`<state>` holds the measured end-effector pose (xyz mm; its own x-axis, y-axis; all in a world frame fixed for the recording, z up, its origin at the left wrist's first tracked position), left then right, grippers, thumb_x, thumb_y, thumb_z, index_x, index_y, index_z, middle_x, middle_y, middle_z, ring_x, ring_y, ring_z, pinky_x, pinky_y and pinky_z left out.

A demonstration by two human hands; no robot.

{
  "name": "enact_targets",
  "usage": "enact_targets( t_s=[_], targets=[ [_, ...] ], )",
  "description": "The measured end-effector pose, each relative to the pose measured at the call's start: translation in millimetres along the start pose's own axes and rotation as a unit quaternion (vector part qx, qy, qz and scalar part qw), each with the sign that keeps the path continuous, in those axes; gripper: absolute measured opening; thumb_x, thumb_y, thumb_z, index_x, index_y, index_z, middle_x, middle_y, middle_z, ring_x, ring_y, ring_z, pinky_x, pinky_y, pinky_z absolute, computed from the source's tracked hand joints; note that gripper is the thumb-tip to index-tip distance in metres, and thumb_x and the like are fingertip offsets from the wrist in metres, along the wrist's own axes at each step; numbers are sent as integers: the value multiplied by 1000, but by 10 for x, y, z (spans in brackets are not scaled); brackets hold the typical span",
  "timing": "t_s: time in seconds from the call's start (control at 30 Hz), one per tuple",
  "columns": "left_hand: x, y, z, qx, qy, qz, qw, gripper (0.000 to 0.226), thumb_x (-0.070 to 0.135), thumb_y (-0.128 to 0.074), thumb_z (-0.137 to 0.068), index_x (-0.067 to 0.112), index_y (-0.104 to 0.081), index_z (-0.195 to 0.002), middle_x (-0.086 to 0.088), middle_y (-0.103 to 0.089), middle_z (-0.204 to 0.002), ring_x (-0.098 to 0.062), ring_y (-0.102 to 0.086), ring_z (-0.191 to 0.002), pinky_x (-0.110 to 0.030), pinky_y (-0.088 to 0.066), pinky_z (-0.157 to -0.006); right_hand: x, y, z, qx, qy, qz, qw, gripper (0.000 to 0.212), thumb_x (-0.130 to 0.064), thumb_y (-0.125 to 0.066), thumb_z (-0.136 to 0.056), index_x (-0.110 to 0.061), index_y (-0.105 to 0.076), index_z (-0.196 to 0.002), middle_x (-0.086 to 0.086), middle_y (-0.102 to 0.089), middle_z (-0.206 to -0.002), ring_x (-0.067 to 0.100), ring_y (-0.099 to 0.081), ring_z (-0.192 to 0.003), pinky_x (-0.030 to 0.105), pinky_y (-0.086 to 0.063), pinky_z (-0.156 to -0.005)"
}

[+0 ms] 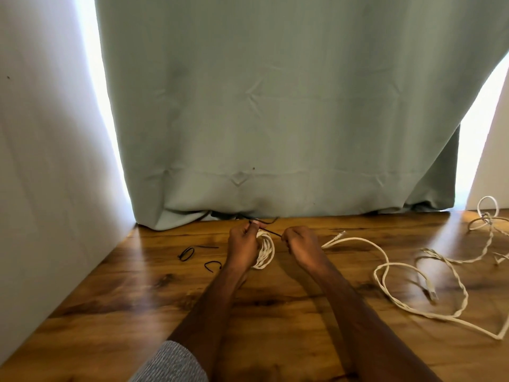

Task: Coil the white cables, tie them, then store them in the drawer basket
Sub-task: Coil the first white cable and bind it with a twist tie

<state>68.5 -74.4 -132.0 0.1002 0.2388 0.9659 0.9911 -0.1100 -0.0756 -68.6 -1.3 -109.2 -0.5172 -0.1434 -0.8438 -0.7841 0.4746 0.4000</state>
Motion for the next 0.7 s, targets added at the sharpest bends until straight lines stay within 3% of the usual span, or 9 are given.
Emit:
enact_targets(
  t_s=[0.1, 0.27, 0.4, 0.5, 0.57, 0.63, 0.7],
  targets=[
    [-24, 68, -42, 2, 24, 34, 999, 31, 32, -50, -102, 16, -74, -91, 4, -38, -47, -11, -29, -39, -20, -21, -44, 56, 63, -5, -27, -42, 3, 999, 34, -28, -47, -86, -17, -51, -54, 5, -47, -57, 20, -45, -59, 38, -35, -62],
    [6, 241, -103, 27, 77, 103, 991, 33, 36, -47, -103, 11, -69, -99, -1, -40, -53, -9, -27, -35, -17, -19, -41, 312, 280, -30, -29, -140, -34, 989, 34, -13, -47, -93, -14, -53, -60, 3, -45, -56, 18, -40, -52, 30, -32, -52],
    [8, 232, -89, 2, 97, 117, 988, 35, 37, -45, -104, 11, -69, -102, 2, -39, -52, -6, -26, -34, -14, -18, -40, 398, 232, 7, -79, -107, 108, 985, 25, -23, -58, -96, -9, -71, -79, 6, -68, -74, 22, -64, -70, 36, -52, -64],
    [7, 191, -90, -19, 89, 97, 991, 34, 36, -45, -104, 11, -68, -104, 2, -35, -49, -8, -22, -36, -16, -16, -41, 293, 122, 31, -92, -59, 209, 972, 13, -29, -66, -91, -18, -73, -92, 2, -71, -87, 16, -66, -81, 35, -57, -73],
    [1, 162, -81, -34, 67, 61, 995, 34, 37, -46, -103, 14, -70, -103, 2, -32, -49, -10, -22, -38, -19, -16, -43, 198, 78, 43, -75, -25, 277, 957, 37, -33, -68, -87, -21, -65, -122, 4, -67, -117, 21, -64, -103, 43, -56, -92],
    [12, 111, -63, -41, 27, 8, 999, 33, 37, -48, -103, 16, -73, -102, 7, -36, -48, -9, -27, -39, -19, -19, -44, 118, 64, 57, -57, 3, 337, 940, 76, -36, -69, -83, -23, -37, -151, 7, -45, -148, 31, -48, -132, 52, -43, -109],
    [44, 45, -51, -38, -28, -61, 997, 33, 35, -50, -102, 16, -76, -99, 10, -52, -52, -8, -44, -46, -23, -31, -47, -10, 29, 94, -49, 42, 339, 938, 92, -35, -67, -77, -27, -21, -157, 4, -30, -158, 31, -34, -143, 58, -32, -114]
  ],
)
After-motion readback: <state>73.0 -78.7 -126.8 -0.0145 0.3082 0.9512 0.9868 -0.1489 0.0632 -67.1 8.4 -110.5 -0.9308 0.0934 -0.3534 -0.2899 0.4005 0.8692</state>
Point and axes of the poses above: each hand's wrist, its own z-axis away from the middle knuckle, its own y-axis out of the back of the hand, x = y × z, the point moved 4 cm from there along -z, towards the middle knuckle
